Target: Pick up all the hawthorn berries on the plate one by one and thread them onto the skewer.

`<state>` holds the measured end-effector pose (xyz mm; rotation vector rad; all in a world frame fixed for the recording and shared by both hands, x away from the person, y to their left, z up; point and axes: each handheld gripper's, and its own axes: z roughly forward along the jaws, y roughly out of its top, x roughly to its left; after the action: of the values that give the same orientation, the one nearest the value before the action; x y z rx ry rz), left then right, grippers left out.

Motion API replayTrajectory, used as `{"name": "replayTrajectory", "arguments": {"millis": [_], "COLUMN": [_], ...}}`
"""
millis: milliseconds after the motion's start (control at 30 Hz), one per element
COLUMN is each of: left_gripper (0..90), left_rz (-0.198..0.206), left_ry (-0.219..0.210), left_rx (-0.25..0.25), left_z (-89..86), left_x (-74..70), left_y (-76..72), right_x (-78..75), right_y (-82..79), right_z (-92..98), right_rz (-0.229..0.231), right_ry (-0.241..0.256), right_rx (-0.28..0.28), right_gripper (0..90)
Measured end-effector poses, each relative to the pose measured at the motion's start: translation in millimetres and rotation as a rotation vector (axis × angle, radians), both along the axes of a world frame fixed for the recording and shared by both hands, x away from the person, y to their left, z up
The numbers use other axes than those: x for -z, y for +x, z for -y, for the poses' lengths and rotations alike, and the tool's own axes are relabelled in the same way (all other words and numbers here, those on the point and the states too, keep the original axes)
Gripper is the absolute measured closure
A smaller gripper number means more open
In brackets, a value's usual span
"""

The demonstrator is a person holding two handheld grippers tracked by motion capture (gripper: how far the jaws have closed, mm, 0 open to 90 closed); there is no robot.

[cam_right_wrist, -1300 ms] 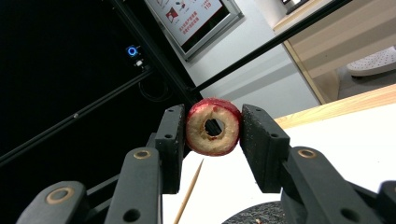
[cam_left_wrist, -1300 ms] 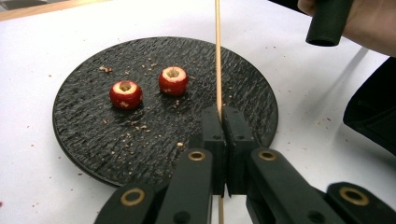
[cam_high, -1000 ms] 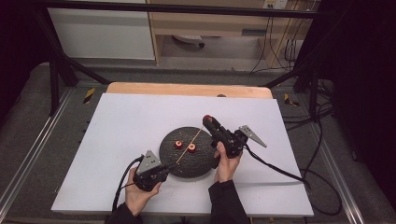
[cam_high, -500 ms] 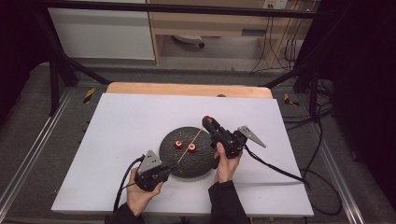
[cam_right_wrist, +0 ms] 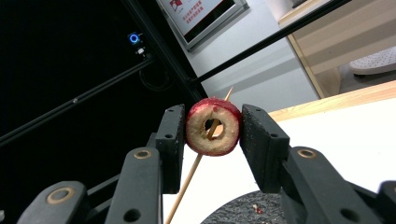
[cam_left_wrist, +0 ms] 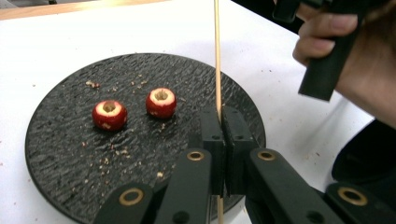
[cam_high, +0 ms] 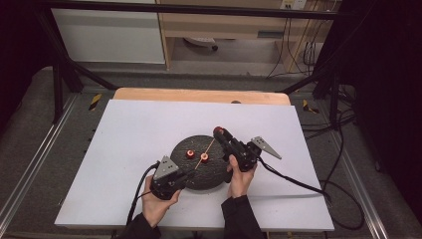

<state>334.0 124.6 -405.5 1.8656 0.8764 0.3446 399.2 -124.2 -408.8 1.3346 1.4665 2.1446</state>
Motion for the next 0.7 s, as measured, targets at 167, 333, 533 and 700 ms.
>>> {"name": "replayTrajectory", "arguments": {"millis": [167,333,533,700], "left_gripper": [88.3,88.3,88.3,88.3], "left_rz": [0.001,0.005,0.011,0.018], "left_ry": [-0.003,-0.005,-0.002,0.0], "left_rx": [-0.001,0.003,0.005,0.01], "left_z": [3.3,6.3,11.3,15.0], "left_x": [-3.4,-6.6,-11.6,-15.0], "left_y": [4.4,9.2,14.8,18.5], "right_x": [1.9,3.0,4.8,5.4], "right_y": [-1.9,-4.4,-7.2,-10.5], "right_z": [-1.1,-2.0,-3.3,-3.6], "right_rz": [0.001,-0.003,-0.009,-0.006], "right_ry": [-0.005,-0.009,-0.014,-0.019], "right_rx": [-0.008,-0.017,-0.027,-0.032], "right_gripper": [61.4,61.4,61.4,61.4]}}
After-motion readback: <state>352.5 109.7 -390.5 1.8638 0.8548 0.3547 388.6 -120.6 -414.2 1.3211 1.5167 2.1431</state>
